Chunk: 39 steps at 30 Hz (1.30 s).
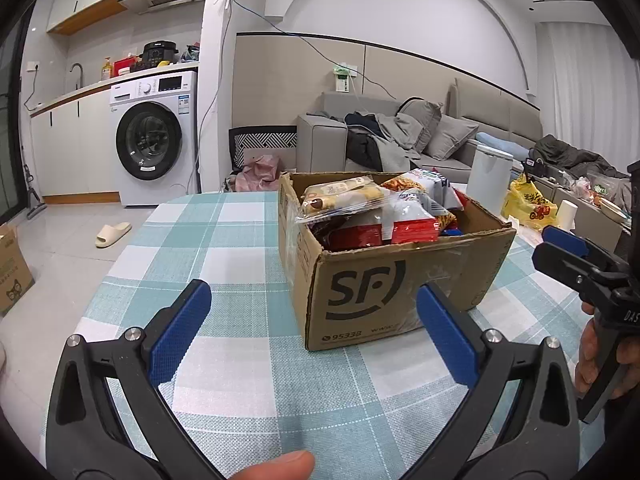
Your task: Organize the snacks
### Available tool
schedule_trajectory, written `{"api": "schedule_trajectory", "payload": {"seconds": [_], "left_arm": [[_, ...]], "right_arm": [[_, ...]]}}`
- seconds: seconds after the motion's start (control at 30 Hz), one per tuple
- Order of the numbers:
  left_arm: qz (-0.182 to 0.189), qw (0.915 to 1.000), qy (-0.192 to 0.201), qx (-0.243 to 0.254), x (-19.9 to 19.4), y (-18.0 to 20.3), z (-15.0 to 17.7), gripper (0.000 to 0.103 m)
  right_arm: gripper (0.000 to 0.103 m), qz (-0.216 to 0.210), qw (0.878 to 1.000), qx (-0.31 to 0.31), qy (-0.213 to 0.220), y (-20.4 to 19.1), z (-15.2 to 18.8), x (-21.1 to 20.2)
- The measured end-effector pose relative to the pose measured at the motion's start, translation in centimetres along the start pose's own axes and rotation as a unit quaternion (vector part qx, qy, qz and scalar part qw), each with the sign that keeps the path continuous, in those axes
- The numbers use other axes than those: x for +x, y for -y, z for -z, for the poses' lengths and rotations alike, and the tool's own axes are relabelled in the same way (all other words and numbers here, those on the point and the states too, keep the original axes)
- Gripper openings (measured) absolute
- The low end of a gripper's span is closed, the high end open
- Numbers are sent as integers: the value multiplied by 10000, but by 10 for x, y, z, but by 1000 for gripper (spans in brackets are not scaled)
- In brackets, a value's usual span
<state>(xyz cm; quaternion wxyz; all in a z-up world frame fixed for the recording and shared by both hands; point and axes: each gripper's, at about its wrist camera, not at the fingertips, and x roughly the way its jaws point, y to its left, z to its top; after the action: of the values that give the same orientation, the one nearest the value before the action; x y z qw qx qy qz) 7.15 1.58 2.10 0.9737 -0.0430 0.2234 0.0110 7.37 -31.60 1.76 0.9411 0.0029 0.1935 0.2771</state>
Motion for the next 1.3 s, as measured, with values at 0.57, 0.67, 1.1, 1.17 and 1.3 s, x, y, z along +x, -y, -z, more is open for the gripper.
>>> {"api": "schedule_trajectory", "payload": {"seconds": [0.57,0.67,1.1,1.17,1.3], "left_arm": [[-2,10000,-14,0,1,-1,1,102],[-1,10000,-18,1,1,-1,1,102],[-3,10000,-18,1,2,-1,1,102],[-4,10000,-18,-3,2,-2,2,102],[-2,10000,-16,1,2,-2,2,102]], "right_arm": [[103,-1,10000,-67,25,-3,2,-3],[103,-2,10000,-86,10,-2,3,-3],[103,-7,10000,-76,-13,-3,3,-1],[103,-7,10000,-73,-12,-3,3,-1],[103,-8,10000,-79,-14,-3,3,-1]]}}
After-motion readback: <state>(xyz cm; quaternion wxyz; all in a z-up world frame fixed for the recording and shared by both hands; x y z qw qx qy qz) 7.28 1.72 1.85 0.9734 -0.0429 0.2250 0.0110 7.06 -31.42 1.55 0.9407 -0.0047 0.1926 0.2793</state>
